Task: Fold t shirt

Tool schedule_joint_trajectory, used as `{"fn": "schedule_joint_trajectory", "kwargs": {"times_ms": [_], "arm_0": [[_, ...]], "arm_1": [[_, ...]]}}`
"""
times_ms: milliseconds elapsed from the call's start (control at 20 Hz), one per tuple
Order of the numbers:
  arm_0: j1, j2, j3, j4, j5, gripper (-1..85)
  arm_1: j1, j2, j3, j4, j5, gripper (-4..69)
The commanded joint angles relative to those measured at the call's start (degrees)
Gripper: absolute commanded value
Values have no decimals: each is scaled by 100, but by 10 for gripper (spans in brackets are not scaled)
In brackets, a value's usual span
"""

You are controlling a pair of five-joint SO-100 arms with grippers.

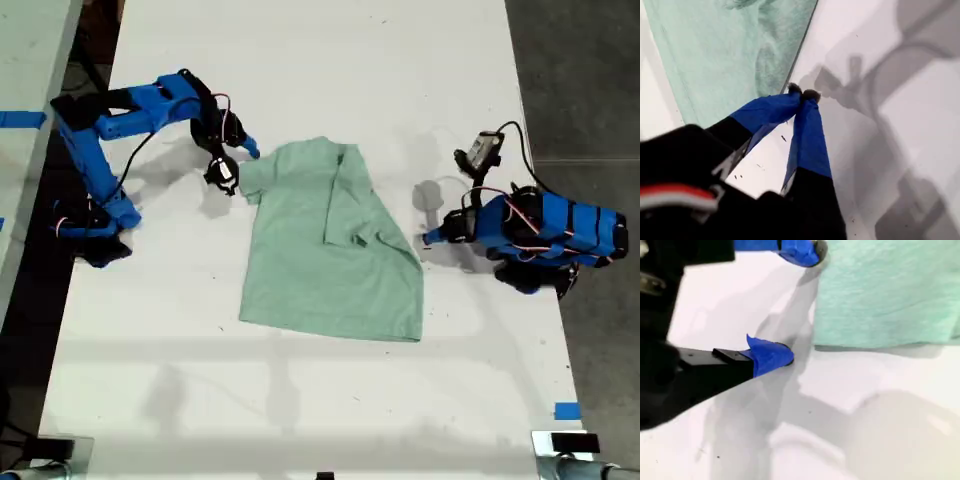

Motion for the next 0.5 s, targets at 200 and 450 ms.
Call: {"fn": "schedule_joint_trajectory", "kwargs": {"times_ms": [200,450], "arm_0": [[729,-483,-299,-422,-615,186],[606,281,-185,-97,-624,297]], "arm_1": [[-62,44,290,-79,62,8],[-53,44,290,-79,53,8]]}}
